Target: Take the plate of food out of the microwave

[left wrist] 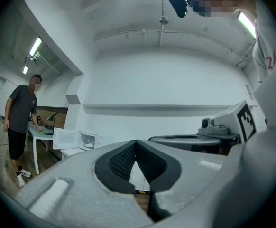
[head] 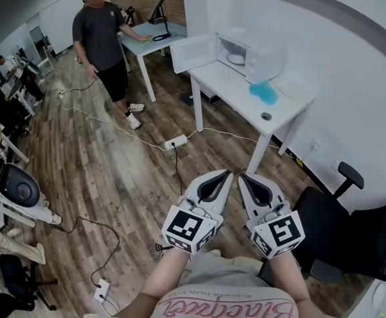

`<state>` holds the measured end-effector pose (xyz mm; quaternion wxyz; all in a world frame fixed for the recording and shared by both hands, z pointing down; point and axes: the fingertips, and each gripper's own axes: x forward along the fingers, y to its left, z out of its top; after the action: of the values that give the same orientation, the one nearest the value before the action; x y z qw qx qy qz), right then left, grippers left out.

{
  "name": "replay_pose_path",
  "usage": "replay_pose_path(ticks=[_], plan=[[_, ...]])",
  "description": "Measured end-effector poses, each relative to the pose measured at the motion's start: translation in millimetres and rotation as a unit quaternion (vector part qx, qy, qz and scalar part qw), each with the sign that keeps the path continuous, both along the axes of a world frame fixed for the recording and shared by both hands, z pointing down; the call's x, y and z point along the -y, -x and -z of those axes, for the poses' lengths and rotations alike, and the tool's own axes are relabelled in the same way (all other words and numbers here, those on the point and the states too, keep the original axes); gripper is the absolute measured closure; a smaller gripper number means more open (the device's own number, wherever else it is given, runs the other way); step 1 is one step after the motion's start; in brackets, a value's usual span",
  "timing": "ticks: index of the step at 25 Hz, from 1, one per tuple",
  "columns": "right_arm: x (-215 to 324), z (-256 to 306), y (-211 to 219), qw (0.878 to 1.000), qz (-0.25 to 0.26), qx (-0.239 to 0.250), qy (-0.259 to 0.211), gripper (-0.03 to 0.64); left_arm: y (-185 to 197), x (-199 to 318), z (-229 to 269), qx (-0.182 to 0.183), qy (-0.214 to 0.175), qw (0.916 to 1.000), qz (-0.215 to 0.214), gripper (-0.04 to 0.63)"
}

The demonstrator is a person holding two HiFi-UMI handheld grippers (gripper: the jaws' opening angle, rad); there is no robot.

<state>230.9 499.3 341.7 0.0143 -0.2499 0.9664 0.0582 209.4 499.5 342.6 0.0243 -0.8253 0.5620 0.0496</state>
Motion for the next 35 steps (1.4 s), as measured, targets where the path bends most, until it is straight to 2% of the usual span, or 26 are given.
replay_pose_path(ticks=[17,35], plan=[[73,-4,14,1.0,-0.015,0.005,0.012,0.606,27,76,-2,-0.006,0.008,0.9999,0.004,0.589],[217,-20,43,0.999,-0.001,0.006,0.036,0.606,58,215,-17,0.001,0.029,0.9991,0.031,0.59]])
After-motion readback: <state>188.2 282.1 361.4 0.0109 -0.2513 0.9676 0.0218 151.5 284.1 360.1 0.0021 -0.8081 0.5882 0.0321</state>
